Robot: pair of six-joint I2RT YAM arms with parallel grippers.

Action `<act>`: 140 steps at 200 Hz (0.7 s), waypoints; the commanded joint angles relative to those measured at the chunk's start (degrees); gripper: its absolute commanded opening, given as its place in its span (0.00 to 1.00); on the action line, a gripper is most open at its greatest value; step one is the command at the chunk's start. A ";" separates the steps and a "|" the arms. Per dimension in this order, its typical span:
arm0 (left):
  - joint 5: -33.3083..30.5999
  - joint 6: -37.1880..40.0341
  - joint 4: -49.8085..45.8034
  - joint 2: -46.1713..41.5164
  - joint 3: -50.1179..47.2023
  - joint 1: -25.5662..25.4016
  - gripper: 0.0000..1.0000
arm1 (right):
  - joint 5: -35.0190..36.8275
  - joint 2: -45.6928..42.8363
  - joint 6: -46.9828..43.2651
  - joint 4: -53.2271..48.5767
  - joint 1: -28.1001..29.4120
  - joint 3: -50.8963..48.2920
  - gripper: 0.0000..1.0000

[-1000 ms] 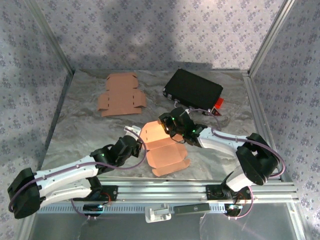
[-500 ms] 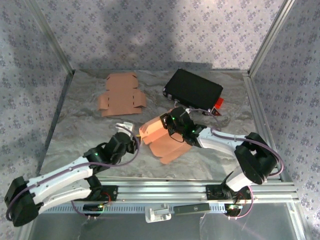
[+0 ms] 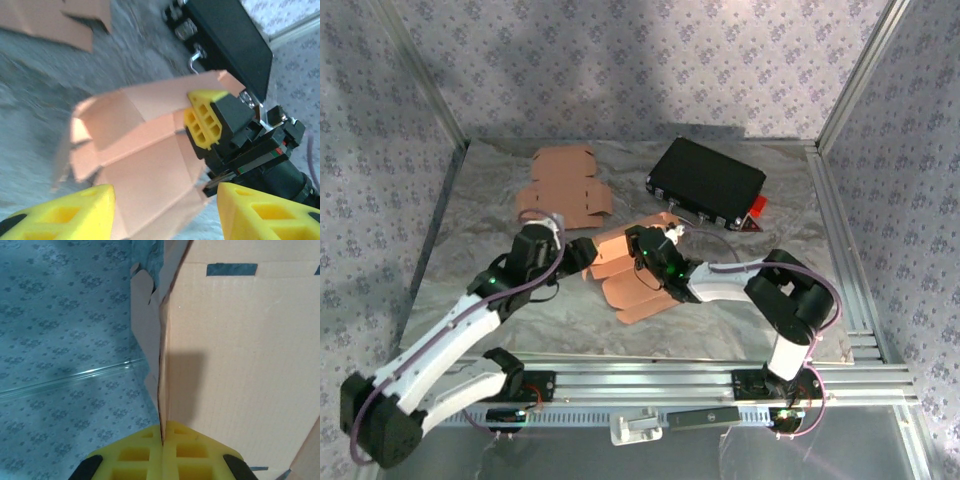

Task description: Fold the paper box

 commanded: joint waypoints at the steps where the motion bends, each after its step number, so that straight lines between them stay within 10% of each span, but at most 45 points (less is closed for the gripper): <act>1: 8.97 -5.60 5.05 4.29 3.59 0.36 0.57 | 4.59 1.61 2.04 3.82 0.36 0.10 0.00; 140: 2.13 -4.58 1.39 11.44 7.94 1.12 0.62 | 2.75 1.02 3.20 2.36 0.56 -0.46 0.00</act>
